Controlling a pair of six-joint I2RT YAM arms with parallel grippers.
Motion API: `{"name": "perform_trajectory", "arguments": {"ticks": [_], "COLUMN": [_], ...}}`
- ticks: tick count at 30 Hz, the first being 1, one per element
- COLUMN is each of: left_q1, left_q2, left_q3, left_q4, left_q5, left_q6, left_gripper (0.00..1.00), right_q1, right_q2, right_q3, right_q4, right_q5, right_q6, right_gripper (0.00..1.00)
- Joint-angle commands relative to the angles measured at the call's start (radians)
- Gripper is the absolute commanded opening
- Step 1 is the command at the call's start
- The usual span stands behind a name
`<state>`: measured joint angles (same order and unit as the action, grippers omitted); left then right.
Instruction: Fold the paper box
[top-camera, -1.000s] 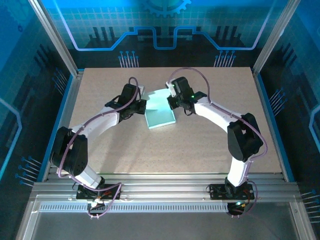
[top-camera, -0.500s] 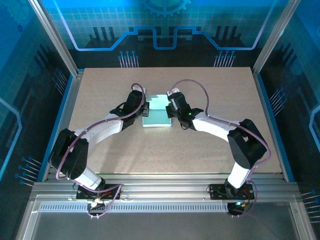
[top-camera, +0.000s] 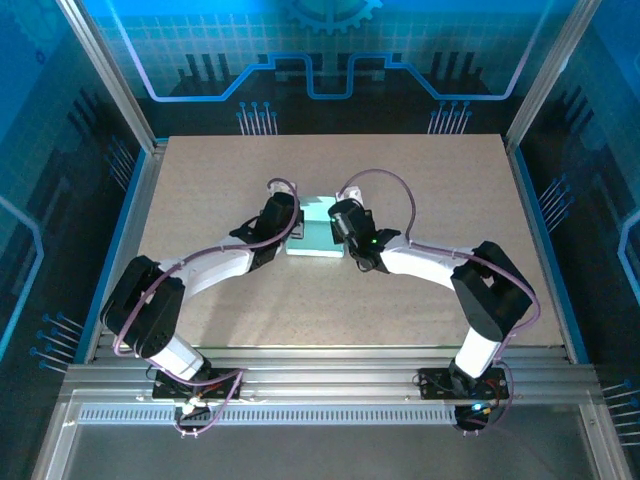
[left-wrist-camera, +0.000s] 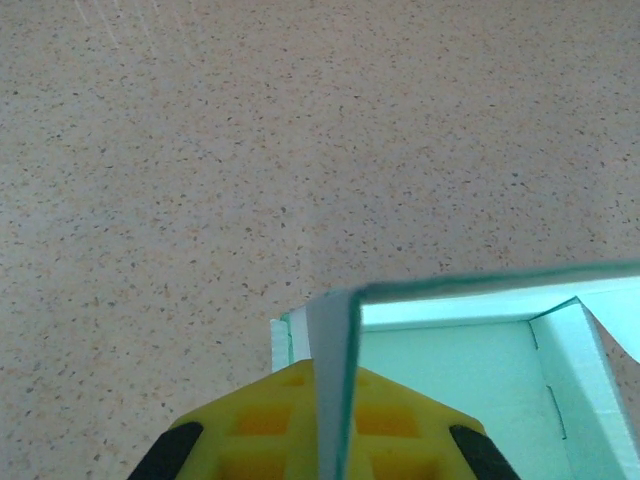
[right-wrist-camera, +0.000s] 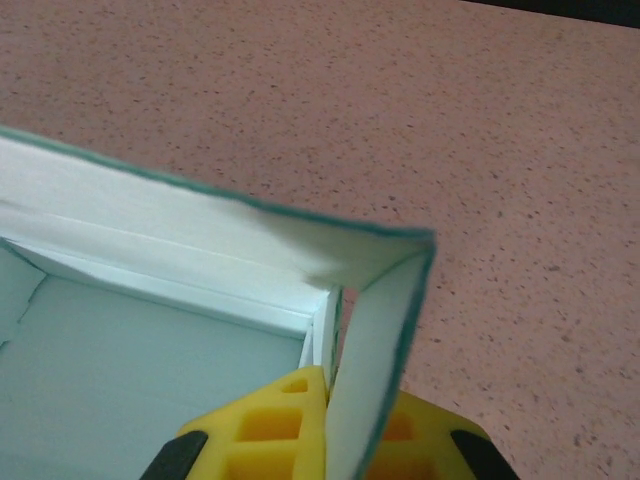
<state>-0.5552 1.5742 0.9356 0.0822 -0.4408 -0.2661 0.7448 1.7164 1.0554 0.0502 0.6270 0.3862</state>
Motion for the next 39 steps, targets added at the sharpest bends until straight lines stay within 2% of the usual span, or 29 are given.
{"name": "perform_trajectory", "arguments": {"ticks": [1,7,15,24,32,39], "left_q1": [-0.038,-0.041,-0.049,-0.058,-0.092,-0.124], "left_q2": [0.006,0.037,0.056,0.066,0.094,0.129], "left_q3": [-0.001,-0.025,-0.042,-0.058,-0.059,-0.085], "left_q4": [0.157,0.218,0.243,0.269,0.284,0.372], "left_q5": [0.073,0.082,0.097,0.083,0.036,-0.005], "left_q6": [-0.039,-0.084,-0.110,-0.125,-0.121,-0.102], "left_gripper": [0.00,0.00,0.00,0.00,0.00,0.00], "right_q1": [0.042,0.054,0.064,0.065,0.065,0.064], "right_q2": [-0.026,-0.025,0.021,0.032,0.054,0.038], "right_q3": [0.031,0.040,0.159,0.084,0.062,-0.053], "right_q4": [-0.036,-0.056,-0.260,-0.127,-0.122,0.043], "right_q5": [0.030,0.103,0.235,0.199,0.197,0.185], "right_q6": [0.016,0.063,0.227,0.276,0.342,0.285], "right_gripper": [0.00,0.00,0.00,0.00,0.00,0.00]}}
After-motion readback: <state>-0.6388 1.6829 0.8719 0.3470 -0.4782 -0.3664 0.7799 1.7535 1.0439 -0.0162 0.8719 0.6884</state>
